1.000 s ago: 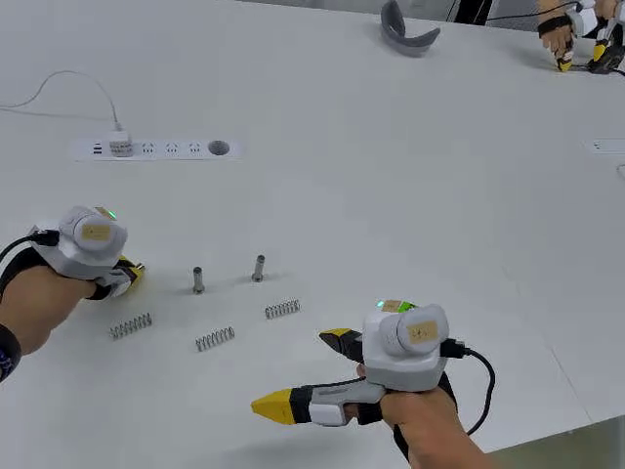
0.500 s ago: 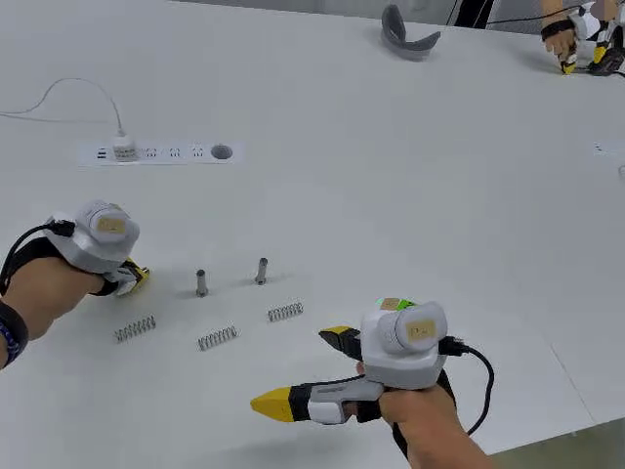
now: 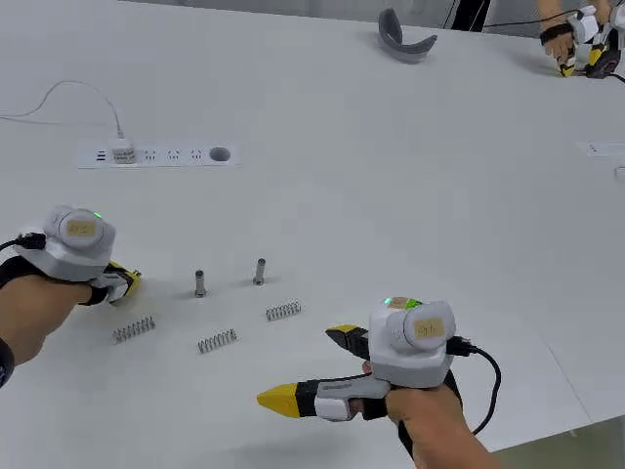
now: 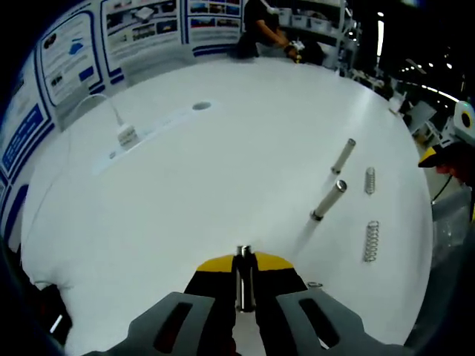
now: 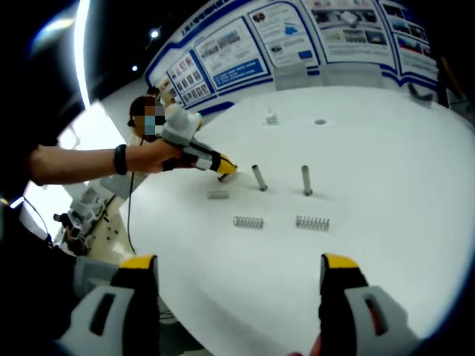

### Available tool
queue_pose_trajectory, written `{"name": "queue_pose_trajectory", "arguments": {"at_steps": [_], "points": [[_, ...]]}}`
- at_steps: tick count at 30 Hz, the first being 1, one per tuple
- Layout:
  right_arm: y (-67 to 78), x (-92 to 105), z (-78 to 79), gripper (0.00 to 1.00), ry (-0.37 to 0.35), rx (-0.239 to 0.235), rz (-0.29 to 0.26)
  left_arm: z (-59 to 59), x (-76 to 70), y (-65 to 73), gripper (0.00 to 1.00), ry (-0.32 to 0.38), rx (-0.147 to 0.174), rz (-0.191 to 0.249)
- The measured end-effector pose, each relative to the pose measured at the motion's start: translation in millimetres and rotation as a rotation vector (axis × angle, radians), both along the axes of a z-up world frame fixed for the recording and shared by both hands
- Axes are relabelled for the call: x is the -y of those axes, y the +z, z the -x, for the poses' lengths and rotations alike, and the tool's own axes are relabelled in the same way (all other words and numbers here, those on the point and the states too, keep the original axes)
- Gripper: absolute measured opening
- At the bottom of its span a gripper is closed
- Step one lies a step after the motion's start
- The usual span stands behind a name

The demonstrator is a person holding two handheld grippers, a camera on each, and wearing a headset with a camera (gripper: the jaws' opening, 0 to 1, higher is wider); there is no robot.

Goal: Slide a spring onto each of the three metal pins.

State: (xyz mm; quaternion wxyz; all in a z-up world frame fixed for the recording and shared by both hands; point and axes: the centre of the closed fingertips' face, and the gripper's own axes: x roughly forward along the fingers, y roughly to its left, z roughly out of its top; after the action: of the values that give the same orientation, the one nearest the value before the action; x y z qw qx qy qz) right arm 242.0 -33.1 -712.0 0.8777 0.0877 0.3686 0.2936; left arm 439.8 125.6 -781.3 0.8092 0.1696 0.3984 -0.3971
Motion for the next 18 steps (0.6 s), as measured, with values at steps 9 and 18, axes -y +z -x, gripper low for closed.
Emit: {"name": "queue_pose_trajectory", "arguments": {"at_steps": [9, 18], "points": [[1.8, -2.0, -1.1, 0.91, 0.004, 0.006, 0.0, 2.7, -10.4, 13.8, 0.07, 0.023, 0.032, 0.019], [3.3, -2.4, -0.8, 0.91, 0.0, 0.01, -0.002, 8.4, -21.9, 21.9, 0.07, 0.043, 0.04, 0.031]]}}
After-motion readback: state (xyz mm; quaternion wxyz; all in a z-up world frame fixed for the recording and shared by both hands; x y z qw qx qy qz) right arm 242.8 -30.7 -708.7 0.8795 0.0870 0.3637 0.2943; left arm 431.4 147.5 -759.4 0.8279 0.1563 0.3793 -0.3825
